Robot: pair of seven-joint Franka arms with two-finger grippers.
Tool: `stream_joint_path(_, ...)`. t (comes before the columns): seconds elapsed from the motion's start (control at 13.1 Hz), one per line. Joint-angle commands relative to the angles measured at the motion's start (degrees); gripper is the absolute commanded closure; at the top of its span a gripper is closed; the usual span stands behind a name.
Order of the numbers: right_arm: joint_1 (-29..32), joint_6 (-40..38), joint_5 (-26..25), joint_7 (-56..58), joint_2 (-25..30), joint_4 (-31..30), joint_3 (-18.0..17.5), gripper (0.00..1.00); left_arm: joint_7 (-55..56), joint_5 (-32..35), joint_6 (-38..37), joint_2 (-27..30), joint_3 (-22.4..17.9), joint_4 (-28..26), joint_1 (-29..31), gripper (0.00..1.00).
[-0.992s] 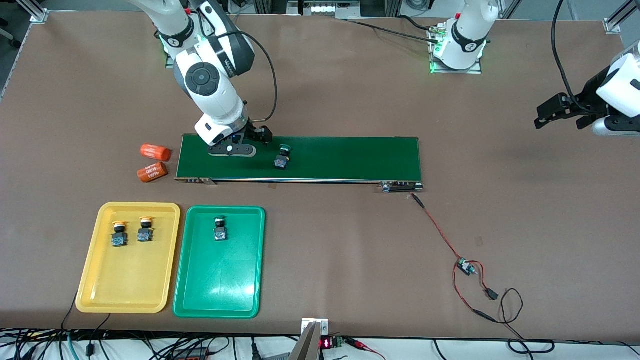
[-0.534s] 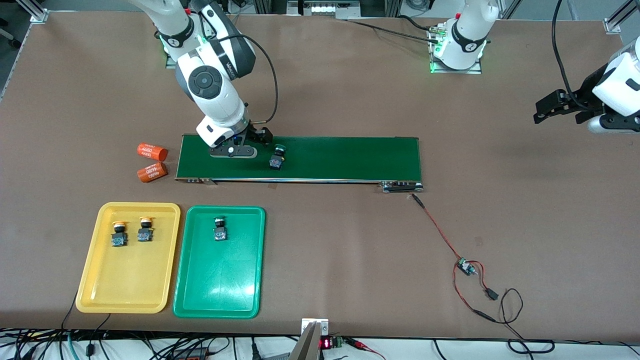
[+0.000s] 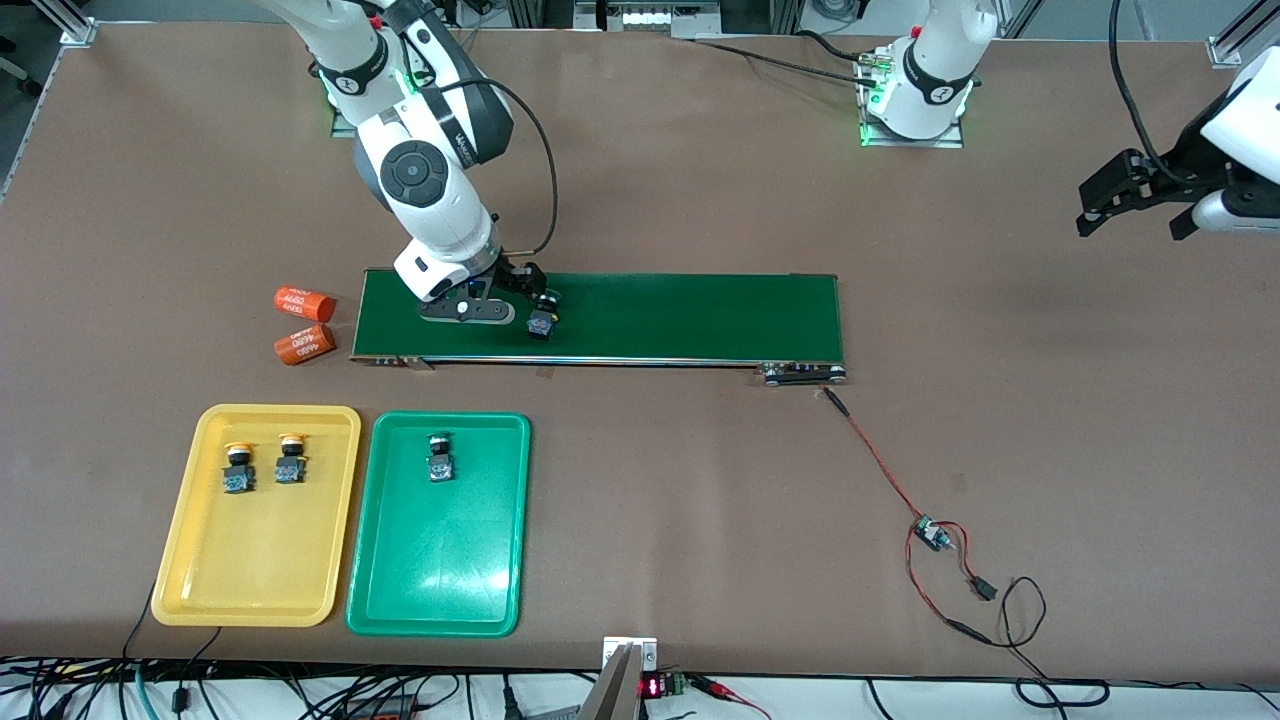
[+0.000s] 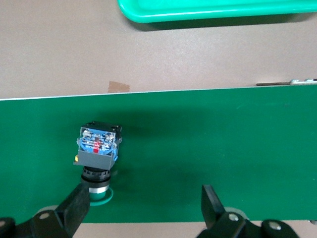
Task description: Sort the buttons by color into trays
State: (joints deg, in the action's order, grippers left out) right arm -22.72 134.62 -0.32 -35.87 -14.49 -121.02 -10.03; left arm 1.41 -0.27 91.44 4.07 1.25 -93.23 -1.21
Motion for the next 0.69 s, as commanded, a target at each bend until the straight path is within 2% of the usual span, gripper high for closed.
stream_joint_path(0.0, 0.0, 0.0, -1.7, -1.2, -1.2, 1.3, 0.2, 0.0, 0.3, -0.5, -5.1, -1.3, -0.4, 2.1, 0.5, 0.0)
stream_joint_path(0.15, 0.0, 0.1, -1.7, -1.3, -1.6, 1.5, 0.2, 0.0, -0.1, -0.8, -4.9, -1.0, 0.0, 1.6, 2.7, 0.0)
stream_joint_path(0.61, 0.0, 0.5, -1.8, -1.4, -3.4, 2.5, 0.4, 0.0, -0.7, -0.8, -0.6, 1.7, 0.3, -2.5, 2.7, 0.0)
